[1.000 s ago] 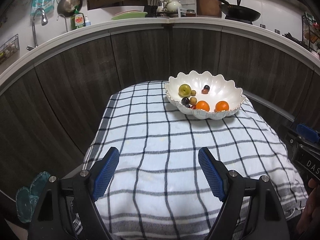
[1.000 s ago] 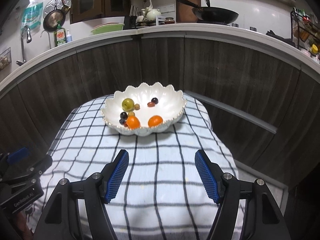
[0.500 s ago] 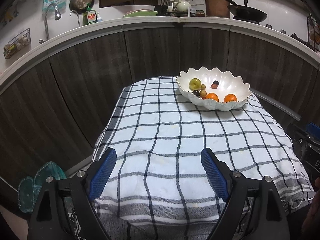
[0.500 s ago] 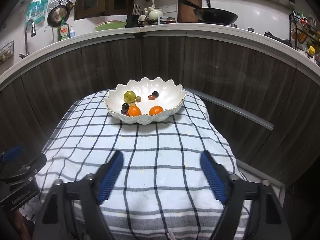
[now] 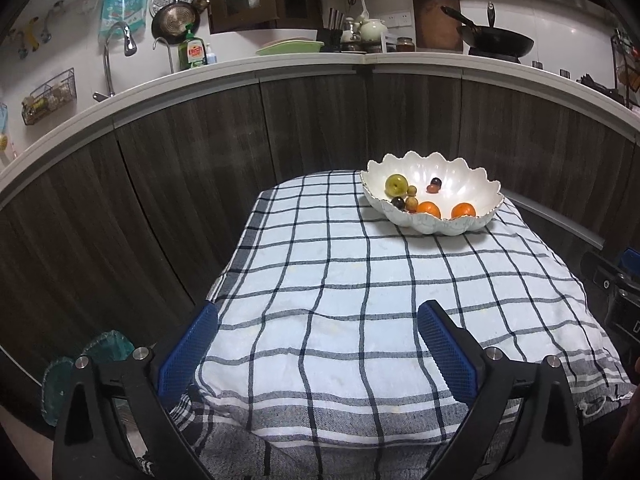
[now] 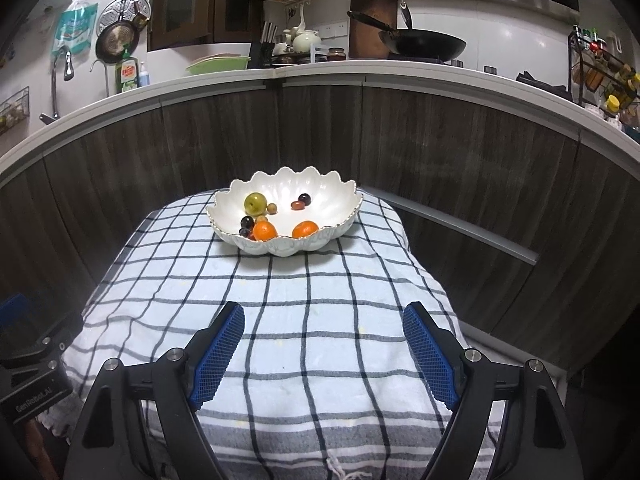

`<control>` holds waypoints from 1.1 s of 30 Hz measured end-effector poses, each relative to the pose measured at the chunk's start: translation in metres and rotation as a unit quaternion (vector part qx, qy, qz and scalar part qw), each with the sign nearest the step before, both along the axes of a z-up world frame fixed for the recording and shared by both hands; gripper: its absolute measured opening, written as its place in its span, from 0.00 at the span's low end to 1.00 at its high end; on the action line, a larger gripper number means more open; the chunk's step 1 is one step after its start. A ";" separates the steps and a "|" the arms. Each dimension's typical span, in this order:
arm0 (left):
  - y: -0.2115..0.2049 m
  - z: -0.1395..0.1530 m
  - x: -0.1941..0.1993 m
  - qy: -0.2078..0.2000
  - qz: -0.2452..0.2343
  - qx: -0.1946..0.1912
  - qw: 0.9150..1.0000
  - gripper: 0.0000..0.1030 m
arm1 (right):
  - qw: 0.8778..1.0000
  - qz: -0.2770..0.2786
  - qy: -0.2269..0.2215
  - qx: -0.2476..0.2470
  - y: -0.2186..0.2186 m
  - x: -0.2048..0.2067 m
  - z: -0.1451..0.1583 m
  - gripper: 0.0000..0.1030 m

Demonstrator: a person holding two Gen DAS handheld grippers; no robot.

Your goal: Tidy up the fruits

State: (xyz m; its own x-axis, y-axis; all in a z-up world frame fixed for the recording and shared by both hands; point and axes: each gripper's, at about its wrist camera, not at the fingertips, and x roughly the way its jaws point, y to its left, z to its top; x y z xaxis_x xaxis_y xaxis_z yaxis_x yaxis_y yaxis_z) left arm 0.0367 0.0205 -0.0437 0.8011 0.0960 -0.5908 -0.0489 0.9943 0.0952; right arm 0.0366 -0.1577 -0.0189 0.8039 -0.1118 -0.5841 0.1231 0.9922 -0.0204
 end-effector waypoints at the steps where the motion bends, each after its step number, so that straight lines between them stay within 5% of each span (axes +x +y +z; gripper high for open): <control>1: 0.000 0.001 -0.001 -0.002 0.002 0.000 1.000 0.99 | 1.000 -0.001 -0.001 -0.001 0.000 -0.001 0.000 0.80; 33: -0.001 0.001 -0.003 -0.006 0.001 0.001 1.000 1.00 | 1.000 -0.001 -0.005 -0.002 -0.002 -0.006 0.003 0.80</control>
